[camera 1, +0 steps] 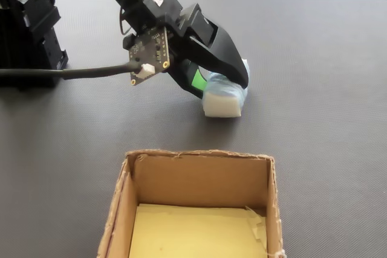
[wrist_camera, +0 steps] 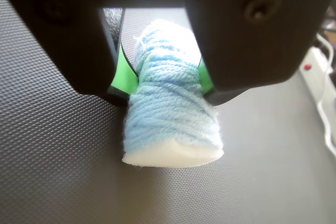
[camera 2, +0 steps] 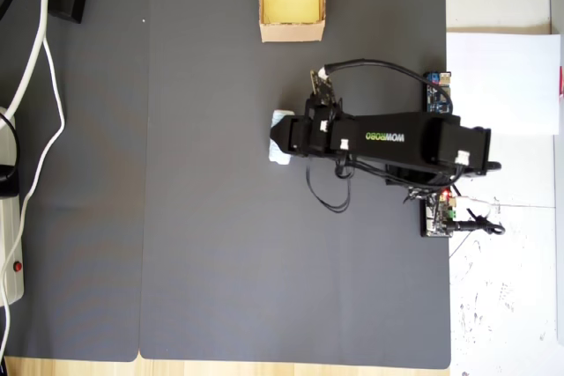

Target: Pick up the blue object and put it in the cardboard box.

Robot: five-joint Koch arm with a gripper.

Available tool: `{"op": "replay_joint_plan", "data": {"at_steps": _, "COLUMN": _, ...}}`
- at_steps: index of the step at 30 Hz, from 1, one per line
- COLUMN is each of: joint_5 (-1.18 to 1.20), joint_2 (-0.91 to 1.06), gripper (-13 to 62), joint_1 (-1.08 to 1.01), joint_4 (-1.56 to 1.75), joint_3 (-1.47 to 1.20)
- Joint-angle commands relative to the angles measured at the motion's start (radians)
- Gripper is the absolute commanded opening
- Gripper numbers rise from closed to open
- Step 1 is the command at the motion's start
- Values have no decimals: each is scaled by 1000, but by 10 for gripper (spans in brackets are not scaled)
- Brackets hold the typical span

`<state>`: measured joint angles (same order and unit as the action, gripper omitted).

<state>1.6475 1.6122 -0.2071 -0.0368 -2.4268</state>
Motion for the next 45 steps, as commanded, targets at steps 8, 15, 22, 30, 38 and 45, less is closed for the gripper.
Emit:
{"op": "replay_joint_plan", "data": {"at_steps": 8, "joint_5": -41, "joint_2": 354, "gripper": 58, "joint_1": -12, "joint_4": 405, "joint_3": -236}}
{"op": "replay_joint_plan", "data": {"at_steps": 15, "joint_5": -67, "joint_2": 494, "gripper": 58, "joint_1": -69, "joint_4": 437, "joint_3": -265}}
{"op": "replay_joint_plan", "data": {"at_steps": 22, "joint_5": -124, "joint_2": 520, "gripper": 59, "joint_1": -196, "joint_4": 446, "joint_3": -198}}
{"op": "replay_joint_plan", "data": {"at_steps": 30, "joint_5": -192, "joint_2": 278, "gripper": 59, "joint_1": -403, "joint_4": 383, "joint_3": 184}}
{"op": "replay_joint_plan", "data": {"at_steps": 38, "joint_5": -244, "joint_2": 54, "gripper": 59, "joint_1": -561, "joint_4": 285, "joint_3": 408}}
{"op": "replay_joint_plan", "data": {"at_steps": 45, "joint_5": -244, "joint_2": -58, "gripper": 96, "joint_1": -647, "joint_4": 190, "joint_3": 523}}
